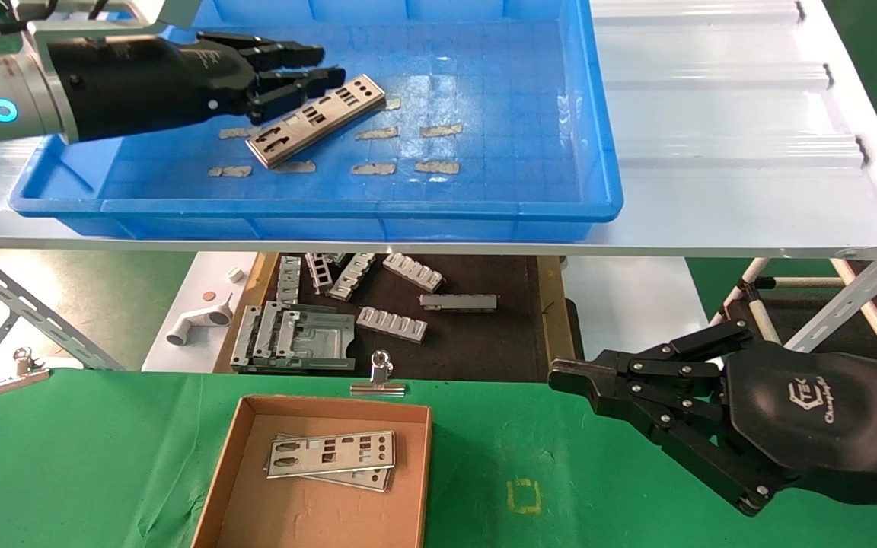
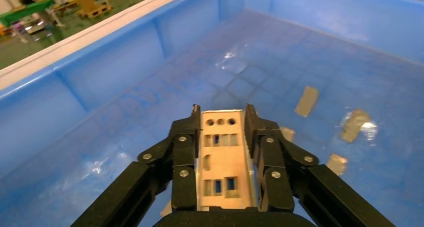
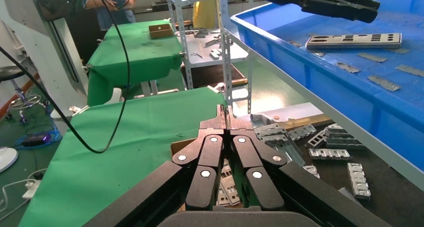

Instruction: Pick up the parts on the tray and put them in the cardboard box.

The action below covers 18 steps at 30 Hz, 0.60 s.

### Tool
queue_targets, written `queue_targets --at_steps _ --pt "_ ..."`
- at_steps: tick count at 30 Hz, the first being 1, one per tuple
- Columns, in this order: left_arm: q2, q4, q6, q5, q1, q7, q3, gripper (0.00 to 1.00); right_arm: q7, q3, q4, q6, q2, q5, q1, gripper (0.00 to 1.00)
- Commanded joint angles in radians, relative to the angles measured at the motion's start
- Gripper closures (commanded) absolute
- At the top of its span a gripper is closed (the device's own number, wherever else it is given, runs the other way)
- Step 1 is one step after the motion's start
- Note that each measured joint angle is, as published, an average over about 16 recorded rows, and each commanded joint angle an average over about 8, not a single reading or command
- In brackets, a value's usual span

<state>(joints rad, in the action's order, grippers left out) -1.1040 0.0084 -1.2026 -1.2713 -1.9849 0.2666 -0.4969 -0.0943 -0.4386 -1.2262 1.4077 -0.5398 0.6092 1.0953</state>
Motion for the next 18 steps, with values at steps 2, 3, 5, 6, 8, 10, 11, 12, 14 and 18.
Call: queue_targets --at_steps 2,3,5,6,8,10,11,12,14,18 --pt "-0.006 0.006 0.044 -0.006 -0.011 -0.014 -0.004 0.00 0.000 0.000 0.000 0.000 0.000 0.000 0.000 1.00" --pt "-0.009 0.008 0.060 -0.007 -0.012 -0.016 -0.005 0.00 0.000 0.000 0.000 0.000 0.000 0.000 0.000 1.00" --pt "-0.014 0.010 0.083 -0.009 -0.011 -0.020 -0.006 0.00 0.000 0.000 0.000 0.000 0.000 0.000 0.000 1.00" --pt "-0.015 0.011 0.089 -0.009 -0.010 -0.022 -0.006 0.00 0.000 0.000 0.000 0.000 0.000 0.000 0.000 1.00" --pt "-0.018 0.011 0.088 -0.006 -0.009 -0.029 -0.004 0.00 0.000 0.000 0.000 0.000 0.000 0.000 0.000 1.00" --pt "-0.017 0.011 0.075 0.000 -0.008 -0.038 0.000 0.00 0.000 0.000 0.000 0.000 0.000 0.000 0.000 1.00" --pt "-0.016 0.011 0.065 0.004 -0.008 -0.044 0.002 0.00 0.000 0.000 0.000 0.000 0.000 0.000 0.000 1.00" --pt "-0.014 0.010 0.054 0.007 -0.008 -0.049 0.005 0.00 0.000 0.000 0.000 0.000 0.000 0.000 0.000 1.00" --pt "-0.011 0.010 0.031 0.012 -0.009 -0.061 0.009 0.00 0.000 0.000 0.000 0.000 0.000 0.000 0.000 1.00" --pt "-0.003 0.008 -0.005 0.009 -0.010 -0.076 0.007 0.00 0.000 0.000 0.000 0.000 0.000 0.000 0.000 1.00"
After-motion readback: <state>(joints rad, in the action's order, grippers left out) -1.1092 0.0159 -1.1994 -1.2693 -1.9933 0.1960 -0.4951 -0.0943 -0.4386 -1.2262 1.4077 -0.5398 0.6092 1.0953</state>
